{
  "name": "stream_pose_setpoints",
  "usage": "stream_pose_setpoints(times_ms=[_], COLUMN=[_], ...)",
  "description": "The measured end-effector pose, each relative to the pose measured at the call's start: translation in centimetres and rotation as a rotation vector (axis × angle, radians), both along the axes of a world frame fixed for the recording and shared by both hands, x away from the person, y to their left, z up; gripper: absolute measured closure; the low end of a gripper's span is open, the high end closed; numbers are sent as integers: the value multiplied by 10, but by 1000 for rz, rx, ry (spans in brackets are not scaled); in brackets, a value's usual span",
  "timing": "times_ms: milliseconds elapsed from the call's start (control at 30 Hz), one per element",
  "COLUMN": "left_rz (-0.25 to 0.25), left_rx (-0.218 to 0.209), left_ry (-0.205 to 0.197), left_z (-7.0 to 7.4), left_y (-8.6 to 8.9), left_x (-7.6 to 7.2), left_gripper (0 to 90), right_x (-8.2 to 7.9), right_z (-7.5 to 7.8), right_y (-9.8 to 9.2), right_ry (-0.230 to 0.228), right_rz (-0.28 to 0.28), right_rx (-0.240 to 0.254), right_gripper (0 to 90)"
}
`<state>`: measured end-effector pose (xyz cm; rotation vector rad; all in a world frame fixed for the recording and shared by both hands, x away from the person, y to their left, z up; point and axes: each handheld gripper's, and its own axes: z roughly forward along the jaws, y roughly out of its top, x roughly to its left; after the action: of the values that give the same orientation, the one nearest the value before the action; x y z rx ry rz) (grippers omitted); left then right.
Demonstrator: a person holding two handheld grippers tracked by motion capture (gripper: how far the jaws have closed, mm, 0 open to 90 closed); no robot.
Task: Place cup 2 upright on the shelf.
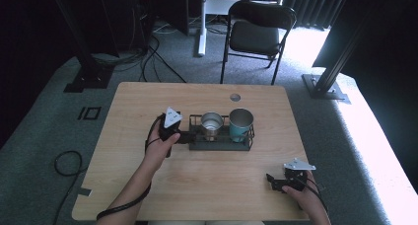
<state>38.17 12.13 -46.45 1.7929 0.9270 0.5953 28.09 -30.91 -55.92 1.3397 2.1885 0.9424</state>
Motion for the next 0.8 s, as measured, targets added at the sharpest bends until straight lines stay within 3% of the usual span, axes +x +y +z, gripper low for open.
stream_pose_setpoints(times_ms=[800], left_rz=[80], left_rx=[8], left_ry=[20], left_z=[-8], left_y=[43], left_x=[-5], left_gripper=[29], right_x=[0], right_z=[0], right_y=[0], right_ry=[0], right_rz=[0], right_rx=[0], right_gripper=[112])
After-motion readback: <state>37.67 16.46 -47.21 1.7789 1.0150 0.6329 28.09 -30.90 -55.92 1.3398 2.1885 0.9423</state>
